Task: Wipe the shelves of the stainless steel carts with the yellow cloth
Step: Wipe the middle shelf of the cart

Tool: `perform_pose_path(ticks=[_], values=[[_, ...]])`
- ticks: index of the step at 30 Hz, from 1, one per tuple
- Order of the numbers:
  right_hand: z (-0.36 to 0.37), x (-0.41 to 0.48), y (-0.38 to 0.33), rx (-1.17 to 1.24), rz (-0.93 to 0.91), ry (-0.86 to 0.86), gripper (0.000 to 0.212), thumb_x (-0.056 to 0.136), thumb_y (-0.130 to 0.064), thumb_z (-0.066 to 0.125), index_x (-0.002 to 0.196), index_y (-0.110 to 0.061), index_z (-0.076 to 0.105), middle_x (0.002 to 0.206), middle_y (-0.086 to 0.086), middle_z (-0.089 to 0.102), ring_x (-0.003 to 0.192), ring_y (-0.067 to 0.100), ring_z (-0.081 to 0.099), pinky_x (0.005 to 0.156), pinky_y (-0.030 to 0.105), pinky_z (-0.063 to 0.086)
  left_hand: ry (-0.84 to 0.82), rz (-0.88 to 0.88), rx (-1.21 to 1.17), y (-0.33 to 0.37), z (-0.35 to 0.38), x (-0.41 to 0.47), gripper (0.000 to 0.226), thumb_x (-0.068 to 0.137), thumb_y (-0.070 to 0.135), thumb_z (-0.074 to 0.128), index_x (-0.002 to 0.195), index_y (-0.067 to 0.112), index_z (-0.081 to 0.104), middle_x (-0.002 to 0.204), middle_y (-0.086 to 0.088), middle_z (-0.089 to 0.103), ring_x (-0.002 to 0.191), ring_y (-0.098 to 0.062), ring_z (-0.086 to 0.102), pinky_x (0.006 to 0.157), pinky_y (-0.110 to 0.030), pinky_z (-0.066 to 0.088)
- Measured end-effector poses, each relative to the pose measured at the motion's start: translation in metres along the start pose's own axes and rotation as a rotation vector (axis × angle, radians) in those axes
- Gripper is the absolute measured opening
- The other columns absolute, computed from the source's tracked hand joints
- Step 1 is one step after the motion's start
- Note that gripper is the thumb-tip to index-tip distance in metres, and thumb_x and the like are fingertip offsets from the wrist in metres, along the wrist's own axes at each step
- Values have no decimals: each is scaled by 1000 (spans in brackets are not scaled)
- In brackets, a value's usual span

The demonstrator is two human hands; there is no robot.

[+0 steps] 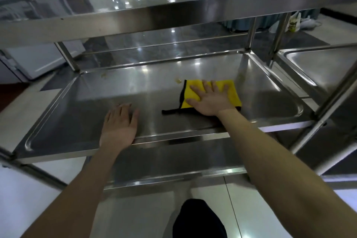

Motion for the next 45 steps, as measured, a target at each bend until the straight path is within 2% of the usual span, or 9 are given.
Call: perform_pose_path(ticks=[3,8,14,20,25,28,37,41,45], values=[[8,3,-70,10,-122,-22,82,95,-87,19,168,-53,6,180,-5,-9,166,31,-12,121,75,-13,122,-32,-227,-15,-9,0,74,105,56,17,156,13,49,163,-11,46,155,-33,37,129,-49,27],[17,-14,-95,2,-263,-59,74,99,-83,19,167,-56,4,179,-12,-11,166,22,-13,126,68,-14,243,-79,-356,-41,-22,-4,59,110,45,32,146,6,58,149,-19,58,144,-39,48,124,-52,36],[10,-41,0,14,-237,-91,78,91,-91,16,163,-64,1,176,-24,-11,164,10,-14,130,56,-13,183,1,-146,-41,-20,2,65,108,38,22,145,0,60,148,-23,57,143,-42,48,121,-50,35],[1,-63,79,13,1,-60,82,85,-93,10,162,-65,-1,176,-23,-11,164,11,-14,129,58,-14,427,-5,-101,-1,-43,4,39,104,26,46,117,-1,70,106,-29,71,98,-49,65,99,-57,50],[2,-63,70,36,-13,-35,85,83,-97,5,162,-64,-3,177,-22,-11,165,12,-14,128,60,-15,276,11,-259,99,-27,22,44,109,35,54,143,7,61,143,-22,64,134,-43,57,116,-52,40],[2,-65,76,38,-46,-31,86,84,-99,7,161,-65,-3,176,-24,-11,164,10,-14,129,58,-15,249,17,-211,104,-13,27,55,110,45,48,150,8,55,155,-22,55,146,-40,49,124,-51,31],[-19,-47,174,93,176,13,88,85,-97,17,164,-60,7,179,-17,-4,165,14,-14,127,63,-15,234,27,-232,104,-8,26,65,109,53,40,157,9,46,161,-21,49,153,-38,40,130,-52,23],[-20,-8,145,72,250,61,85,91,-92,18,167,-53,11,181,-5,-2,166,30,-8,122,74,-14,244,62,-243,110,-9,25,75,102,62,29,157,14,45,158,-17,53,148,-39,46,129,-52,27],[-12,15,61,-15,140,48,86,92,-90,13,168,-51,7,181,-3,-3,166,33,-4,122,76,-9,282,56,-245,108,-11,26,72,104,58,31,156,11,47,155,-20,56,145,-40,49,127,-54,30]])
Point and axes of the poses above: each hand's wrist, its own x-axis towards the middle knuckle, its own z-axis out of the palm, y = z × x, the point moved 7 cm from there along x, towards the middle knuckle
